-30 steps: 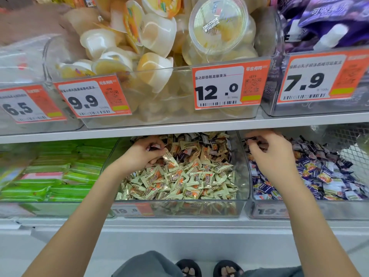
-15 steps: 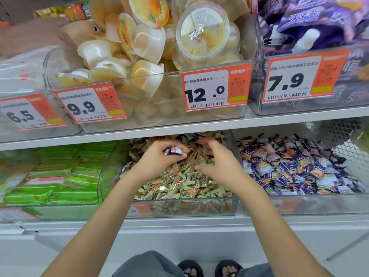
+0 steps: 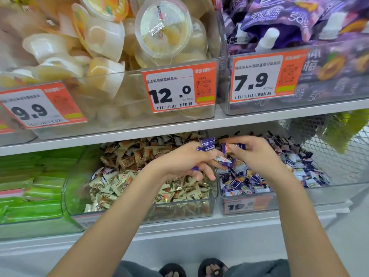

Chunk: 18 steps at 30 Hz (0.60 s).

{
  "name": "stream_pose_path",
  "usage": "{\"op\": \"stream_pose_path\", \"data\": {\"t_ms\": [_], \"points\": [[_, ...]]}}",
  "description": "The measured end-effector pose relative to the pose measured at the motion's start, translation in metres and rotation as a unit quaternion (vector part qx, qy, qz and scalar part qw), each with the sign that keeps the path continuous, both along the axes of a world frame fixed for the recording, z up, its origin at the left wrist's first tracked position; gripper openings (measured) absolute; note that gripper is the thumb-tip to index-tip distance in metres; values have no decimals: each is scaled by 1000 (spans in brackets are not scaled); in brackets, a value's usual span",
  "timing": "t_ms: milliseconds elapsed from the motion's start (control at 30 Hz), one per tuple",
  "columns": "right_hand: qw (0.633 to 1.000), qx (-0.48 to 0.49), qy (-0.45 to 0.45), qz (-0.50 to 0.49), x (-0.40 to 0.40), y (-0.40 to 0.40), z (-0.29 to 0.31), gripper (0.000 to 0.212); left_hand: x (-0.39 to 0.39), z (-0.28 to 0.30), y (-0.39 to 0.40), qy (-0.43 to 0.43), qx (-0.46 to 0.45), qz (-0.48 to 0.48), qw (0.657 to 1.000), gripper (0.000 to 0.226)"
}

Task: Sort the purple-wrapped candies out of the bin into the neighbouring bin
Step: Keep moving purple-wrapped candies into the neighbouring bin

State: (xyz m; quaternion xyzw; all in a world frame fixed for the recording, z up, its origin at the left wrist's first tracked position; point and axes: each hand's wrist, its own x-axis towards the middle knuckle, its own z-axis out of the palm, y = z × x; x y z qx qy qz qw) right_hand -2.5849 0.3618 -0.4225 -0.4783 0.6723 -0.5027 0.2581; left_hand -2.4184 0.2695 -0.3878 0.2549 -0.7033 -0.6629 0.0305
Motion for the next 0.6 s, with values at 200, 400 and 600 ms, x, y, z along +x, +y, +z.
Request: {"op": "stream_pose_path", "data": {"t_ms": [200, 400, 600], "points": [[995, 34, 47, -83, -30, 3, -5, 27, -65, -3, 12, -57, -218, 27, 974, 43], [988, 61, 84, -115, -41, 9, -11, 34, -59, -6, 5, -93, -446, -47, 889, 59], [990, -41, 101, -94, -10, 1, 1, 29, 23, -38, 16, 22, -436, 156, 886, 26]]}}
